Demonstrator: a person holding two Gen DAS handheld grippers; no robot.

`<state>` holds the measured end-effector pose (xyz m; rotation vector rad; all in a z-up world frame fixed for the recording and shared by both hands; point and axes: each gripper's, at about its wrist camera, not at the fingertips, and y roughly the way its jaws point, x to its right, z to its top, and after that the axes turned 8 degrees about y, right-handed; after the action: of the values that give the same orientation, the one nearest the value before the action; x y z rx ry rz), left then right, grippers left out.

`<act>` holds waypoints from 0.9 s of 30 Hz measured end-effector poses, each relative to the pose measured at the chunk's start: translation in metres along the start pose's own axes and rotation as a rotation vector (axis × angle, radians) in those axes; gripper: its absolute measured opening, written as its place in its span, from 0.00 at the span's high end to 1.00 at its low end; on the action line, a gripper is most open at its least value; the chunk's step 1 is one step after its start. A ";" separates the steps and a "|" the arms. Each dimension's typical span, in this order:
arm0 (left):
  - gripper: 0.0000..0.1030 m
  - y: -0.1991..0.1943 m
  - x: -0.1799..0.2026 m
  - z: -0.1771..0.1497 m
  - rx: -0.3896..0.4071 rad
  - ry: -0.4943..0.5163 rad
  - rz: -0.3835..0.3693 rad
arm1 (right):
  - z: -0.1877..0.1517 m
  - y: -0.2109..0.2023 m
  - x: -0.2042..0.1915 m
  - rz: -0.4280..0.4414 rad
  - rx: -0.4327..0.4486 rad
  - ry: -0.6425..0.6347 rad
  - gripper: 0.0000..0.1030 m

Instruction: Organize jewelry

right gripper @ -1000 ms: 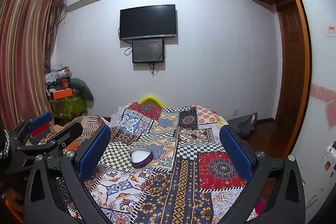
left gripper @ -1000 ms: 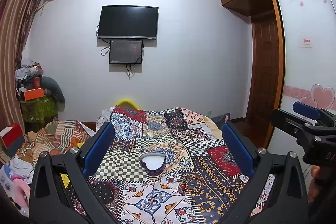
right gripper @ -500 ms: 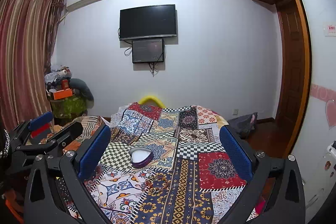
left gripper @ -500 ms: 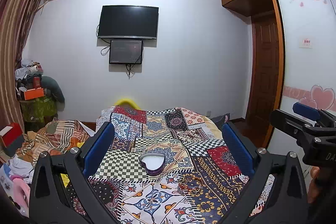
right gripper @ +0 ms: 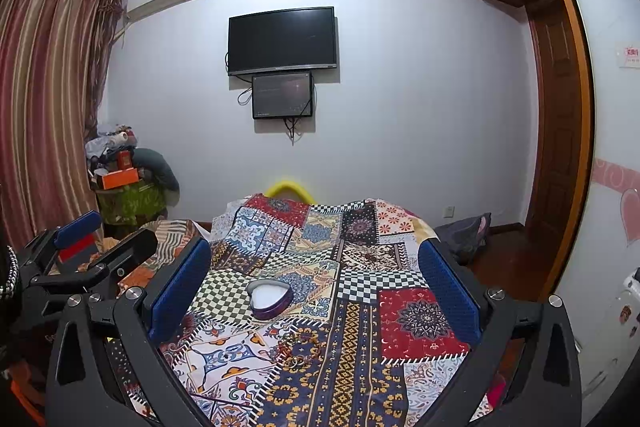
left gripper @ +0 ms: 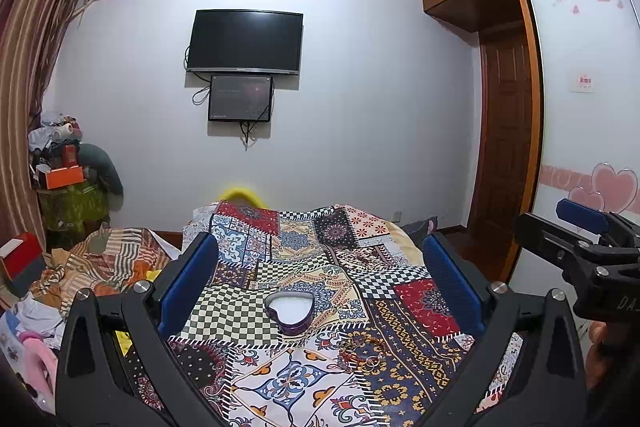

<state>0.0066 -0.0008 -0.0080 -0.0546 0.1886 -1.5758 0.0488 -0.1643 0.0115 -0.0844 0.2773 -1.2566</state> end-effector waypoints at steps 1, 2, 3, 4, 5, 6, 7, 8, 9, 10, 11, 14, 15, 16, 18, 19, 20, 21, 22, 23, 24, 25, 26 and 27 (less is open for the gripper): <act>0.00 0.000 0.000 0.000 -0.001 0.000 0.000 | -0.001 0.000 -0.001 0.000 0.000 0.000 0.00; 0.00 0.000 -0.001 0.001 -0.002 -0.001 0.000 | 0.000 0.000 0.000 0.000 -0.001 0.000 0.00; 0.00 0.000 0.000 0.000 -0.002 -0.001 0.000 | 0.000 0.000 0.000 0.000 -0.001 0.000 0.00; 0.00 0.000 -0.001 0.000 -0.002 -0.001 -0.001 | 0.000 0.000 0.000 0.001 -0.002 0.001 0.00; 0.00 0.000 -0.003 0.001 -0.002 -0.002 -0.001 | -0.001 0.001 0.000 0.001 -0.002 0.001 0.00; 0.00 0.001 -0.002 0.001 -0.002 -0.002 -0.002 | -0.001 0.001 0.000 0.000 -0.003 0.001 0.00; 0.00 0.000 -0.002 0.001 -0.003 -0.002 -0.002 | -0.001 0.001 -0.001 0.000 -0.004 0.002 0.00; 0.00 0.001 -0.003 0.001 -0.003 -0.002 -0.002 | -0.001 0.001 0.000 0.000 -0.004 0.003 0.00; 0.00 0.002 -0.002 0.001 -0.005 -0.002 -0.003 | -0.001 0.001 0.000 0.000 -0.005 0.005 0.00; 0.00 0.002 -0.002 0.001 -0.006 -0.002 -0.003 | -0.001 0.002 0.001 0.000 -0.007 0.006 0.00; 0.00 0.003 -0.003 0.001 -0.007 -0.003 -0.004 | -0.001 0.002 0.001 0.000 -0.009 0.008 0.00; 0.00 0.005 -0.004 0.000 -0.011 -0.006 -0.006 | 0.000 0.004 0.004 0.001 -0.015 0.011 0.00; 0.00 0.006 -0.004 -0.001 -0.012 -0.006 -0.005 | -0.001 0.004 0.004 0.000 -0.017 0.012 0.00; 0.00 0.007 -0.004 -0.001 -0.015 -0.005 -0.005 | -0.001 0.005 0.004 -0.001 -0.019 0.012 0.00; 0.00 0.010 -0.005 -0.003 -0.023 -0.005 -0.006 | -0.001 0.007 0.006 -0.002 -0.025 0.013 0.00; 0.00 0.012 -0.006 -0.004 -0.029 -0.005 -0.006 | -0.002 0.008 0.007 -0.003 -0.030 0.014 0.00; 0.00 0.016 -0.007 -0.005 -0.038 -0.005 -0.008 | -0.003 0.010 0.008 -0.003 -0.036 0.015 0.00; 0.00 0.020 -0.007 -0.006 -0.047 -0.004 -0.011 | -0.003 0.012 0.009 -0.003 -0.043 0.016 0.00; 0.00 0.024 -0.008 -0.008 -0.060 -0.004 -0.014 | -0.005 0.015 0.010 -0.006 -0.053 0.017 0.00; 0.00 0.029 -0.008 -0.011 -0.071 -0.005 -0.016 | -0.006 0.018 0.011 -0.009 -0.061 0.017 0.00; 0.00 0.034 -0.009 -0.013 -0.085 -0.006 -0.017 | -0.007 0.021 0.012 -0.012 -0.070 0.016 0.00; 0.00 0.039 -0.009 -0.016 -0.100 -0.008 -0.017 | -0.010 0.026 0.013 -0.018 -0.085 0.015 0.00; 0.00 0.045 -0.010 -0.020 -0.117 -0.009 -0.017 | -0.012 0.030 0.014 -0.022 -0.099 0.014 0.00; 0.00 0.051 -0.012 -0.024 -0.135 -0.011 -0.017 | -0.014 0.035 0.015 -0.026 -0.115 0.013 0.00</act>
<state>0.0534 0.0129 -0.0387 -0.1706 0.2868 -1.5774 0.0819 -0.1665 -0.0119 -0.1793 0.3610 -1.2673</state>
